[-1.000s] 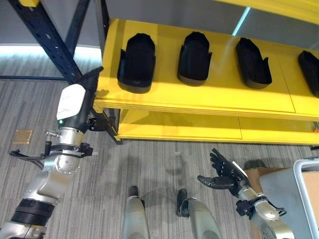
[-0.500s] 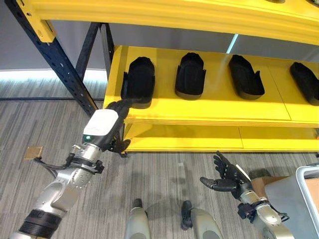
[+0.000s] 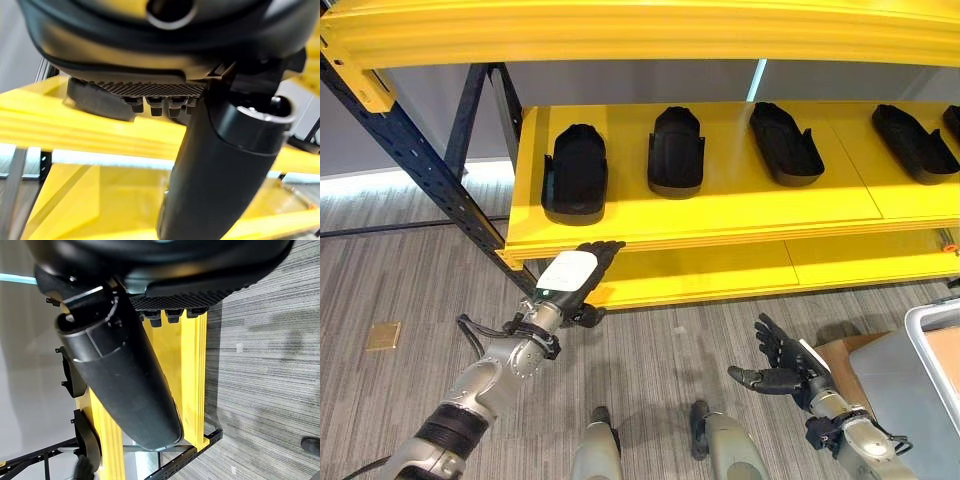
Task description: Move parts from the plastic box to the shelf.
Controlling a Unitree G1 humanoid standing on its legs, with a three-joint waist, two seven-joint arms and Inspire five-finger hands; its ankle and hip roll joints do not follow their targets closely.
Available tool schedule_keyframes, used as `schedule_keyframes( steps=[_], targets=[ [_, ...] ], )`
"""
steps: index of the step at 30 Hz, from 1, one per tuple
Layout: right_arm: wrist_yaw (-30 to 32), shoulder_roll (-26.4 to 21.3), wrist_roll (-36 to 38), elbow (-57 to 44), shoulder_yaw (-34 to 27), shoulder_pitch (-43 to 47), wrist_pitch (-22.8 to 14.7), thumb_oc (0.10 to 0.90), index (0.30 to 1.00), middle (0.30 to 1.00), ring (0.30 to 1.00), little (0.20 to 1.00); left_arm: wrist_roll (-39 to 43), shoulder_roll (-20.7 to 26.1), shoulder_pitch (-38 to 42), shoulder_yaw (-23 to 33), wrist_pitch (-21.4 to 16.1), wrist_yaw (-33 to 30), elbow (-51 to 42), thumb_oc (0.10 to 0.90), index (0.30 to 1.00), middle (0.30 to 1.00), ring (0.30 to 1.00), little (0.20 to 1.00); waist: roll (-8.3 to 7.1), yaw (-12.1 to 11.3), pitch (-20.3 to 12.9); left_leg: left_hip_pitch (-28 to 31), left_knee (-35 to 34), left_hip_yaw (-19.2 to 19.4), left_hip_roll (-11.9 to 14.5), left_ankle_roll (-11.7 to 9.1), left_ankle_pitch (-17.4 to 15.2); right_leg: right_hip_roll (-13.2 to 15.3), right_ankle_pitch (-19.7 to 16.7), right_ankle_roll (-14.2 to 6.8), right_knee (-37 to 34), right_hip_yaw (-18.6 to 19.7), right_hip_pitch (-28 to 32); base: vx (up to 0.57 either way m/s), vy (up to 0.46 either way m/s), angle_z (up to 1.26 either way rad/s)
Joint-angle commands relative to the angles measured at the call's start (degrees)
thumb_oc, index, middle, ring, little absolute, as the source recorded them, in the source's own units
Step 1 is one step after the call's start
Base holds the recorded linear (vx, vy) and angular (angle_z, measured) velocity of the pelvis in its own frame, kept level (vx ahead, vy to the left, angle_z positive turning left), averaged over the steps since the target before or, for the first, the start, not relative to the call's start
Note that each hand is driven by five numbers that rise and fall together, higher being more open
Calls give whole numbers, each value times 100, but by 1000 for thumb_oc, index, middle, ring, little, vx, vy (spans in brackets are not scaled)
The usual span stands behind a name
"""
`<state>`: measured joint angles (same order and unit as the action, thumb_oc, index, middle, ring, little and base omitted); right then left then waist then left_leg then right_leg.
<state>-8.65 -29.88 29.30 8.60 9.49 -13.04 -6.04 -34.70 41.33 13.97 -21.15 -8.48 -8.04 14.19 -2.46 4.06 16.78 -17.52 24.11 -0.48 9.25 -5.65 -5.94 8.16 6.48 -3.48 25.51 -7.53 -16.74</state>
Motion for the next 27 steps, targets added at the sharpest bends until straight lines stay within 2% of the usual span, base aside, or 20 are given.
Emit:
schedule_keyframes(
  steps=[1, 18, 27],
  targets=[
    [69, -181, 1, -697, -458, 147, -520, 900, 1000, 1000, 1000, 1000, -181, -6, 511, 103, -61, -293, -235, 900, 1000, 1000, 1000, 1000, -44, -36, -282, 79, -209, -128, 462, -44, 50, 424, -155, -612, -533, 248, 441, 0, 0, 0],
    [36, -207, -4, -695, -578, 43, -555, 900, 1000, 1000, 1000, 1000, -359, 335, 239, 612, -7, -452, -315, 900, 1000, 1000, 1000, 1000, -61, -52, -194, -82, -57, -115, 464, -29, 6, 438, -163, -589, -446, 322, 271, -1, 2, -1],
    [0, -241, 7, -705, -562, 2, -530, 900, 1000, 1000, 1000, 1000, -457, 541, 499, 819, 107, -629, -406, 900, 1000, 1000, 1000, 1000, -78, -39, -174, -173, 30, -110, 461, -28, -11, 440, -170, -582, -393, 354, 182, 0, 0, 0]
  ],
)
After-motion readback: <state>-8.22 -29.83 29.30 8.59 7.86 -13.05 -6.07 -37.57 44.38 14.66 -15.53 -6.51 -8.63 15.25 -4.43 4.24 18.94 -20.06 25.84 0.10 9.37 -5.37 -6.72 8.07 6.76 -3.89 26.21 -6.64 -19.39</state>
